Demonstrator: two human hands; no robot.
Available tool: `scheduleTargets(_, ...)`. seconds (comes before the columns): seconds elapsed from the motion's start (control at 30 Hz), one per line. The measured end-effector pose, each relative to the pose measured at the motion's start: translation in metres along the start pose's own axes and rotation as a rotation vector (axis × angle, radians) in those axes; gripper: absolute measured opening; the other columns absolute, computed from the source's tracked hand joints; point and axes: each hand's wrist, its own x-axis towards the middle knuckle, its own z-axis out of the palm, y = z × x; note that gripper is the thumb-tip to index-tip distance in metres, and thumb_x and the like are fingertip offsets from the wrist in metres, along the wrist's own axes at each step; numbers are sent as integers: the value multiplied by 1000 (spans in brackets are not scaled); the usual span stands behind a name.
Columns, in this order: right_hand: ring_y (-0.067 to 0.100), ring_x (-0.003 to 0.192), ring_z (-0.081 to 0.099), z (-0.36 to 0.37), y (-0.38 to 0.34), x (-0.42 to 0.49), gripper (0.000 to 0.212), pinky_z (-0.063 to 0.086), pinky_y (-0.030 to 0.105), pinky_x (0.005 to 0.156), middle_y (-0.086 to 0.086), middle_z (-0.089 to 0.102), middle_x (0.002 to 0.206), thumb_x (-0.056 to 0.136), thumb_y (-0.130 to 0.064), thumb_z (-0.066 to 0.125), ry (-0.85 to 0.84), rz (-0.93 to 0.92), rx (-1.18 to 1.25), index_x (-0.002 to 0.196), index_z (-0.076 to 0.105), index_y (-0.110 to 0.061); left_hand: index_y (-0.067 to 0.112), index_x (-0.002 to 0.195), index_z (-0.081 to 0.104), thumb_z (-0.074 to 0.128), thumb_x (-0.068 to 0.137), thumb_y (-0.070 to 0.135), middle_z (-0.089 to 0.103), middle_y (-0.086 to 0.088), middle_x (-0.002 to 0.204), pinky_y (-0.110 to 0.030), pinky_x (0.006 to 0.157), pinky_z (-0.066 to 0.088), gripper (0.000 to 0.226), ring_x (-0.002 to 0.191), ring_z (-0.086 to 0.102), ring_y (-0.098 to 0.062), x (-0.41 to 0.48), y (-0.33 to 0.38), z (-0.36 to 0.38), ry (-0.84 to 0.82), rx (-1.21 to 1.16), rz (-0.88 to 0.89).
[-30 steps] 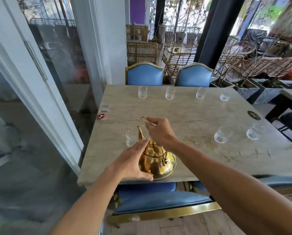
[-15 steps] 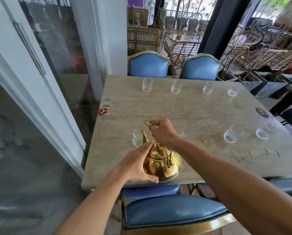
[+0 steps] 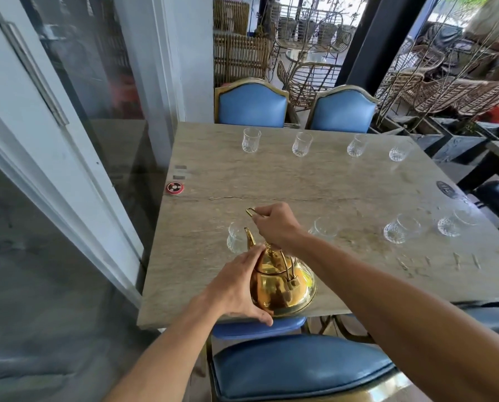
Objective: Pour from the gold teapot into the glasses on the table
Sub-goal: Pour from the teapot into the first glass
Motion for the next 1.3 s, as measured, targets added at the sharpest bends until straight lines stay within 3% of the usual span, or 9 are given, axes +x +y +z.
scheduleTargets(0.37, 15, 43, 38, 3, -5, 13, 30, 31, 23, 39, 9, 48, 64, 98, -8, 53, -27, 74, -42, 120, 63, 9, 31, 163, -1, 95, 44, 69, 26, -4, 167, -47, 122, 33, 157, 148, 35, -28, 4, -5, -3, -16, -39, -2)
scheduleTargets(0.53, 14, 41, 38, 4, -7, 17, 29, 31, 21, 37, 3, 50, 60, 99, -8, 52, -33, 111, -48, 123, 66, -1, 29, 162, 6, 95, 43, 68, 36, -4, 161, -46, 119, 36, 153, 142, 43, -27, 5, -7, -4, -11, -48, 17)
scheduleTargets(0.77, 15, 43, 36, 3, -6, 21, 31, 29, 21, 38, 12, 47, 71, 95, -1, 48, -55, 131, -79, 121, 62, 9, 27, 162, 4, 95, 44, 69, 35, -6, 161, -49, 121, 33, 155, 143, 41, -28, 7, -6, -3, -29, -25, 34)
scheduleTargets(1.03, 15, 40, 39, 1, -8, 23, 32, 31, 17, 34, 13, 52, 74, 96, -2, 47, -68, 140, -139, 122, 64, 6, 28, 161, 4, 87, 43, 77, 40, -5, 156, -49, 119, 38, 153, 138, 46, -27, 8, -7, 1, -22, -42, 39)
scheduleTargets(1.3, 14, 40, 36, 1, -8, 24, 30, 28, 16, 34, 9, 45, 65, 94, 0, 46, -71, 157, -116, 113, 68, 8, 27, 161, 5, 89, 43, 73, 39, -6, 157, -47, 119, 37, 152, 138, 45, -27, 9, -2, -2, -36, -45, 23)
